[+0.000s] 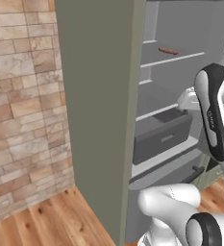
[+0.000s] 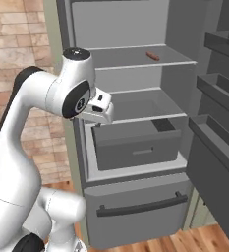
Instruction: Move the hot dog bun to the plate on the dining table and place the condiment next to that plate. Then navigate to the fridge and take the sausage and place it on the plate as well.
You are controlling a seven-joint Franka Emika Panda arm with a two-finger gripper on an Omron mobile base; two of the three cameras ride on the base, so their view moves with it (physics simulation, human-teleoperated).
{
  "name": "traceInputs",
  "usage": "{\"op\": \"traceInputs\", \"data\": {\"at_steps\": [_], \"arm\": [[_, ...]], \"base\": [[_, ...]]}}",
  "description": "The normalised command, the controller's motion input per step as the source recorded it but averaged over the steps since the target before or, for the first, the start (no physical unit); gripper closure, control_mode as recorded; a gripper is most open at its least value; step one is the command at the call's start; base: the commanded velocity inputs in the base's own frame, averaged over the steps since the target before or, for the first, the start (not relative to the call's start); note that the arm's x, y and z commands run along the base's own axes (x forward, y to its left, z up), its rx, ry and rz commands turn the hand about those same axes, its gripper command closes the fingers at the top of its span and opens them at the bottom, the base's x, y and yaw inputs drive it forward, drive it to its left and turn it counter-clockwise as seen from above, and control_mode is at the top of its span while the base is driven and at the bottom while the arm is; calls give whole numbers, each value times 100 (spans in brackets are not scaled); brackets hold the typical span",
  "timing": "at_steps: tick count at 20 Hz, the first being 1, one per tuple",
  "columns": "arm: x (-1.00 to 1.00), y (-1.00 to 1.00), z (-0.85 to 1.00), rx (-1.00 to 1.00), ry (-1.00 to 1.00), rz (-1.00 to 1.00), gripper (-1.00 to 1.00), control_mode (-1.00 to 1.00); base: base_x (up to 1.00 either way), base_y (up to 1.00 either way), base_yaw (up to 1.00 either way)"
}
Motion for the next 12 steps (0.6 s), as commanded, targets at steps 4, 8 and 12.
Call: {"op": "traceInputs", "data": {"at_steps": [4, 8, 12], "arm": [[0, 0, 0, 0, 0, 0, -100, 100], [0, 0, 0, 0, 0, 0, -100, 100], [0, 0, 0, 0, 0, 0, -100, 100]], "base": [[39, -92, 7], [51, -81, 11], [63, -24, 26]]}}
